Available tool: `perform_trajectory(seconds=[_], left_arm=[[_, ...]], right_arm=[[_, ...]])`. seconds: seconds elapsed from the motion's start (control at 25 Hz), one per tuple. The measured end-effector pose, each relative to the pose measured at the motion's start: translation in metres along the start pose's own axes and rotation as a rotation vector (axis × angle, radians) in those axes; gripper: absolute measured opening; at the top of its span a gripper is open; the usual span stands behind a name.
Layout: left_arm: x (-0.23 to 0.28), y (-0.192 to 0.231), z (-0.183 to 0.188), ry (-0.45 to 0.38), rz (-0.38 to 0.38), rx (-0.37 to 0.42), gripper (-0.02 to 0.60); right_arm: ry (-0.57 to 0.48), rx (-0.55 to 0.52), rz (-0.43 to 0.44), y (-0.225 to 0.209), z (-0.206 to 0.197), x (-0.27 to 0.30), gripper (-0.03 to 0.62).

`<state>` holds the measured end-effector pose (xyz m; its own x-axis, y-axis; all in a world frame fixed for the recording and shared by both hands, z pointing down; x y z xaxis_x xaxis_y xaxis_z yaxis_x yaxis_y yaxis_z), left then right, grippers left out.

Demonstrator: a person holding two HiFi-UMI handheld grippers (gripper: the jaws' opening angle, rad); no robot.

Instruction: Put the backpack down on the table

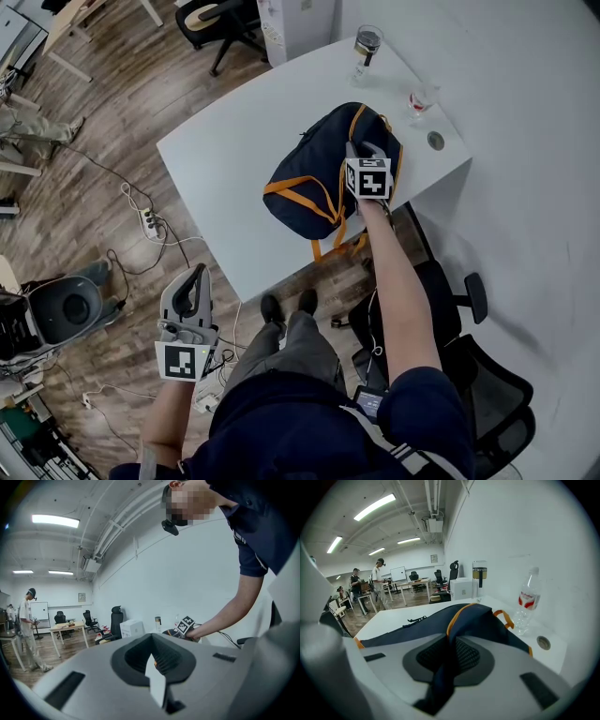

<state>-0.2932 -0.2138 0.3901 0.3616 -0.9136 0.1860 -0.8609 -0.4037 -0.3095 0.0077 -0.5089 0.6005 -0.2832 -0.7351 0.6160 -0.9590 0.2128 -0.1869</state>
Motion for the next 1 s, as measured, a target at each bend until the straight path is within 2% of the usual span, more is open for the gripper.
perform_trajectory(seconds=[0.24,0.36,1.0], left_arm=[[0.001,-0.003,-0.001,0.003,-0.007,0.001,0.003],[0.003,-0.003,0.001,0.016,-0.002,-0.035,0.003],[0.002,-0.005,0.003,-0.001,-0.008,-0.025,0.003]], right_arm=[[-0.008,-0.001,-0.003,-0.003,-0.004,-0.008,0.054],[-0.013,-0.006,-0.011,-0.002,-0.003,-0.011,0.052],[-0.037,-0.018,-0.009,-0.001,-0.007,-0.024,0.097]])
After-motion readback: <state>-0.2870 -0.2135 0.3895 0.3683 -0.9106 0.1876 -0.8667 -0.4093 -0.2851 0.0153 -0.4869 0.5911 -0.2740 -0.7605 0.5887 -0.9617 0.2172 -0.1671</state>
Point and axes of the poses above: the fingertips, and each gripper's own axes: x forward along the fingers, y to its left, z out of its top, the point moved 2 cm from there along -x, backward along the fingers, and after that the axes turned 11 degrees about x, right-handed, at the moved point
